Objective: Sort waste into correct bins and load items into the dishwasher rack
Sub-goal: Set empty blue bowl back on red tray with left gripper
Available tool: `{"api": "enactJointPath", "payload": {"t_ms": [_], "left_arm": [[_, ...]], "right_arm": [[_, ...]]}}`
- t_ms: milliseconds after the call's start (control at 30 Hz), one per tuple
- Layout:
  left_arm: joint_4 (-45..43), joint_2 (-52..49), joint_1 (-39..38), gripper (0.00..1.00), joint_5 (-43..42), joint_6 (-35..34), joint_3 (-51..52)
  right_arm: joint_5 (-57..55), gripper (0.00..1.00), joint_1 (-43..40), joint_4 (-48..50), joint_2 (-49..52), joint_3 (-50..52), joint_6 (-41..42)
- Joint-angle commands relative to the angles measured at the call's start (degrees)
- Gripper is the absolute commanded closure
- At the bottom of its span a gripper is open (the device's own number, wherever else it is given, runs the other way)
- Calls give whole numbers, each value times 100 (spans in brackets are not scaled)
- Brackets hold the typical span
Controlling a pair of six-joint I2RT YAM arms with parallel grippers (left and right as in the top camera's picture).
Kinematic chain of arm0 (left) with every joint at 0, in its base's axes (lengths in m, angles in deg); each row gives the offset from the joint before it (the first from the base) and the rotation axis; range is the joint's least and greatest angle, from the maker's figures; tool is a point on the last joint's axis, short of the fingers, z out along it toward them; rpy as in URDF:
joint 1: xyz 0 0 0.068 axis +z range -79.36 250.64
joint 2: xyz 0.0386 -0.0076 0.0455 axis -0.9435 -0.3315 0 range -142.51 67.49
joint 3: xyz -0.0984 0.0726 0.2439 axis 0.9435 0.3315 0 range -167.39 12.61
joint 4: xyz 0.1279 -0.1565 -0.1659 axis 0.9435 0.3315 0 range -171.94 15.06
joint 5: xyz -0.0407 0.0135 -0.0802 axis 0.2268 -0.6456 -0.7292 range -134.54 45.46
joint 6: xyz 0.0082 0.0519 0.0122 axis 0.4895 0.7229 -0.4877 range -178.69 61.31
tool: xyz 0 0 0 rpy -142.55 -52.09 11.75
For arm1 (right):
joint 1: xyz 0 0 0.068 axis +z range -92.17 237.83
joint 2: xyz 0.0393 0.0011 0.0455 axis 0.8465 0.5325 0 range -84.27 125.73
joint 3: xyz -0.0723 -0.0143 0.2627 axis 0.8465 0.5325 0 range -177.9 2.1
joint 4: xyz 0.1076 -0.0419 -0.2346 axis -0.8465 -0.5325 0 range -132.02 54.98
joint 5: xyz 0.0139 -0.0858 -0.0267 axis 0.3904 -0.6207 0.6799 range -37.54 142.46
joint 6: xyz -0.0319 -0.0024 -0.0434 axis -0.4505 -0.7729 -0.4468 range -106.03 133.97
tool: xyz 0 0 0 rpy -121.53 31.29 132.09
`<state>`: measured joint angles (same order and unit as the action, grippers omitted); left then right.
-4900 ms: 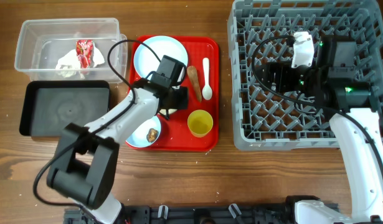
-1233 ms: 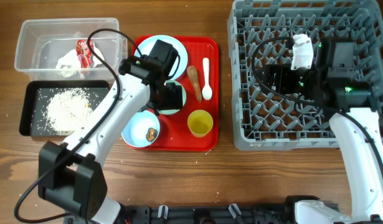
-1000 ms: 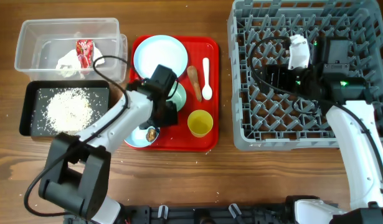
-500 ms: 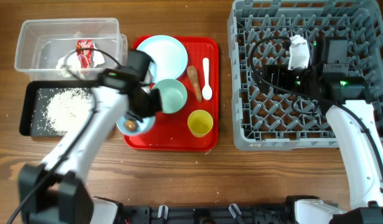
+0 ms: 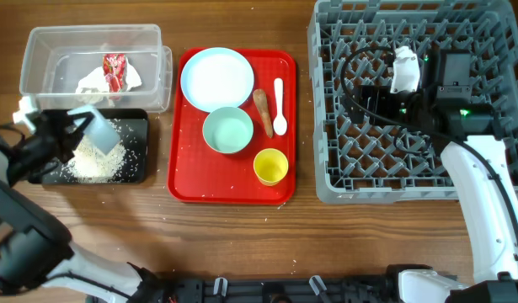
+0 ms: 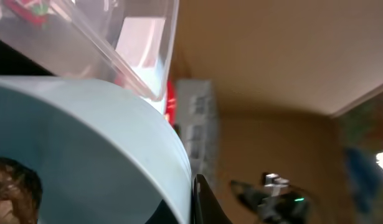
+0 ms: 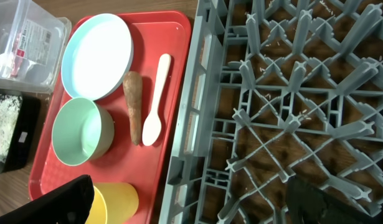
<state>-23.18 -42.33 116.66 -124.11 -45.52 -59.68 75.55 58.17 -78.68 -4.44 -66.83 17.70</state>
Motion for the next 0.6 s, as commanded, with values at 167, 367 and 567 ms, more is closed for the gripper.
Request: {"api": "enactJointPath", "payload": {"t_ms": [167,367,567], "left_arm": [[179,-621,247,96,-1080,-815,-39],[1578,380,-474,96,-1014,955,-37],[1414,1119,-2514,96,1834,1318,-37]], "right_arm": [[9,0,42,33,63,-70,96],[9,0,42,31,63,-70,98],[-17,0,42,52,63,-70,96]]}}
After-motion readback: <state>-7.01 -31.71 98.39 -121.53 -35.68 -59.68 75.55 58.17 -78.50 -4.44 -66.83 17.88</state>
